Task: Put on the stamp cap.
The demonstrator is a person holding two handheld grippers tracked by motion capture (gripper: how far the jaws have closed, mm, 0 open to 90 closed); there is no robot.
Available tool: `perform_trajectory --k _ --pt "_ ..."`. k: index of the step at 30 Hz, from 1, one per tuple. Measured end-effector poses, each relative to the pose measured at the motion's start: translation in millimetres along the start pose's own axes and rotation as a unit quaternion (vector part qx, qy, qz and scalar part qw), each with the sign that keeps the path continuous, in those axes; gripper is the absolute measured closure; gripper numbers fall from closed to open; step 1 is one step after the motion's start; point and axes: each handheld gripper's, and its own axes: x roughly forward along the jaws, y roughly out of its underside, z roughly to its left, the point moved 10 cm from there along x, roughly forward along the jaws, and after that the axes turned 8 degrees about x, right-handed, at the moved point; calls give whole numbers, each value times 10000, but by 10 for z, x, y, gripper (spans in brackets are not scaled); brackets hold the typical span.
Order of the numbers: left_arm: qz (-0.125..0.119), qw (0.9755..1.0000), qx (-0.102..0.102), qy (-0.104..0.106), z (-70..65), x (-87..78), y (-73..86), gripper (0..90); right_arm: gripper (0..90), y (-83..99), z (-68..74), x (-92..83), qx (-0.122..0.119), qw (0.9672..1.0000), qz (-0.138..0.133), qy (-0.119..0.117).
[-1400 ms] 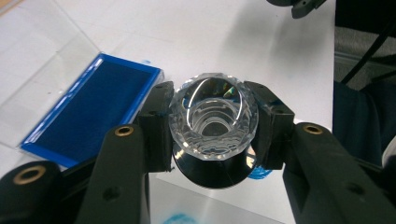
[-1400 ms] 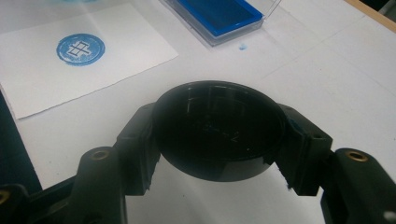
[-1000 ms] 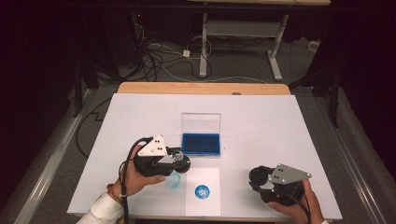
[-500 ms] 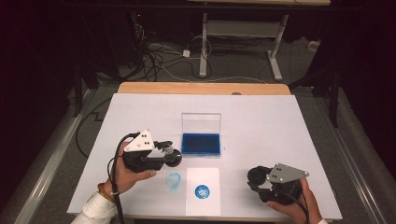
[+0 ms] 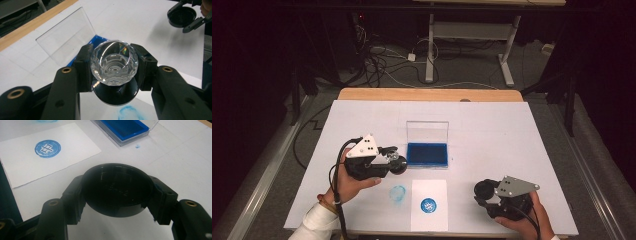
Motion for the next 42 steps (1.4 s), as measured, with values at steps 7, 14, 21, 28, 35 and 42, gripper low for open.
perform_trajectory --k 7,14,21,28,35,42 --pt "-85 9999 53 87 3 83 -114 541 387 -97 -11 145 35 9999 10 -97" --pt "-83 9997 130 167 -30 155 -170 541 387 -168 -44 291 -24 9999 113 -68" --pt "-122 9997 126 156 -33 161 -195 541 387 -239 -46 376 -86 9998 144 -86" --pt "-199 9995 150 185 -45 162 -261 541 387 -298 12 444 -172 9996 168 -152" --pt "-205 9995 184 164 -50 161 -294 541 387 -352 58 496 -232 9994 172 -196" --pt "-328 9991 214 164 -58 143 -386 541 387 -425 81 551 -235 9994 132 -228"
